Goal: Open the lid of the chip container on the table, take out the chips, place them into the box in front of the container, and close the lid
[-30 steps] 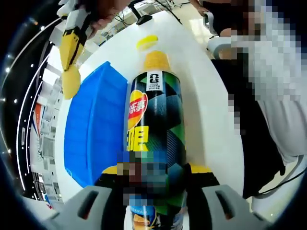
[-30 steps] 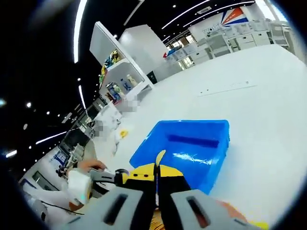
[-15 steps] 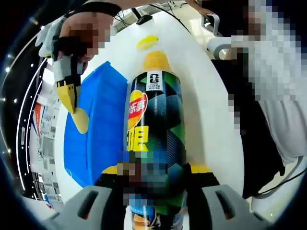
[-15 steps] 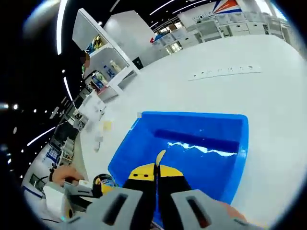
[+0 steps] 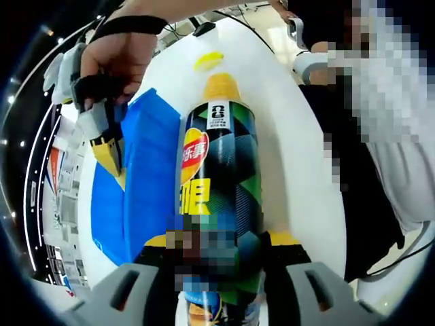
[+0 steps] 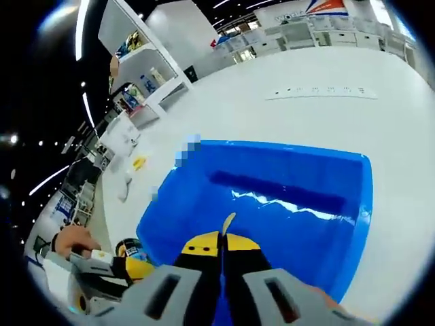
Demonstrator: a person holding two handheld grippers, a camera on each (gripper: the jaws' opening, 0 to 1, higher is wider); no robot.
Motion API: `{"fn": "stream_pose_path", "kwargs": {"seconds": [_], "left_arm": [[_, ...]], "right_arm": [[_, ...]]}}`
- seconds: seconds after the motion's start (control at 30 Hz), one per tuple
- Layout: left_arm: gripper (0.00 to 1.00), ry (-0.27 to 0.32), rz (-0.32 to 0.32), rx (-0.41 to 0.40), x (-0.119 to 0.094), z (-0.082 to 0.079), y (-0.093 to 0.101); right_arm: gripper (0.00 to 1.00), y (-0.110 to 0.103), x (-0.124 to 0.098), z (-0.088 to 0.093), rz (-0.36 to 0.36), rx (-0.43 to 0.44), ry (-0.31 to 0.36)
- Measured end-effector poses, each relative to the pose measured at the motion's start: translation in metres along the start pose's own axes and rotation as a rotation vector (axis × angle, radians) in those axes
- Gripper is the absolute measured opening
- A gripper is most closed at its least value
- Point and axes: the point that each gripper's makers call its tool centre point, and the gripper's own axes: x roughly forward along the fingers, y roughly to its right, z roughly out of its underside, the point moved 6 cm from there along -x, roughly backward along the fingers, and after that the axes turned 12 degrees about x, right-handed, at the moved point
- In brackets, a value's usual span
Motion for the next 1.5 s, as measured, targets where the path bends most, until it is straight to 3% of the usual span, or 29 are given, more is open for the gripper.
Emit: {"fn": "stream_pose_path", "kwargs": {"seconds": [0.2,0.3,0.5,0.53,0.67,0.77,0.93,1.0,1.13,1.3,1.5], "left_arm": [[0.49,-0.002,0.004,-0.003,0.0,0.0,0.0],[0.49,-0.004,0.004,-0.004,0.001,0.0,-0.001],[0.49,-0.005,0.005,-0.003,0.001,0.0,0.0],[0.49,-0.006,0.006,-0.003,0.0,0.0,0.0],[0.49,-0.01,0.011,-0.005,0.001,0.0,-0.001],[0.49,-0.008,0.014,-0.009,0.001,0.001,-0.001],[0.49,-0.006,0.018,-0.013,0.001,0.001,-0.001],[0.49,-0.003,0.02,-0.014,0.001,0.001,-0.001],[0.49,-0.002,0.019,-0.013,0.001,0.001,-0.001],[0.49,0.001,0.025,-0.018,0.001,0.0,-0.001],[0.49,-0.001,0.034,-0.017,0.002,0.001,-0.003]], "right_arm": [[0.08,0.006,-0.001,-0.006,0.014,-0.01,0.002],[0.1,0.008,-0.004,0.0,0.047,-0.073,0.008],[0.13,0.011,-0.006,-0.001,0.053,-0.105,0.004],[0.13,0.008,-0.012,0.007,0.057,-0.126,0.012],[0.13,0.005,-0.023,0.0,0.031,-0.242,0.099],[0.13,0.002,-0.046,0.002,-0.021,-0.332,0.189],[0.13,0.009,-0.081,0.007,-0.126,-0.29,0.28],[0.13,0.019,-0.097,0.008,-0.117,-0.274,0.303],[0.16,0.034,-0.122,0.016,-0.071,-0.376,0.317],[0.19,0.043,-0.146,0.033,-0.109,-0.492,0.313],[0.22,0.059,-0.169,0.073,-0.143,-0.613,0.315]]}}
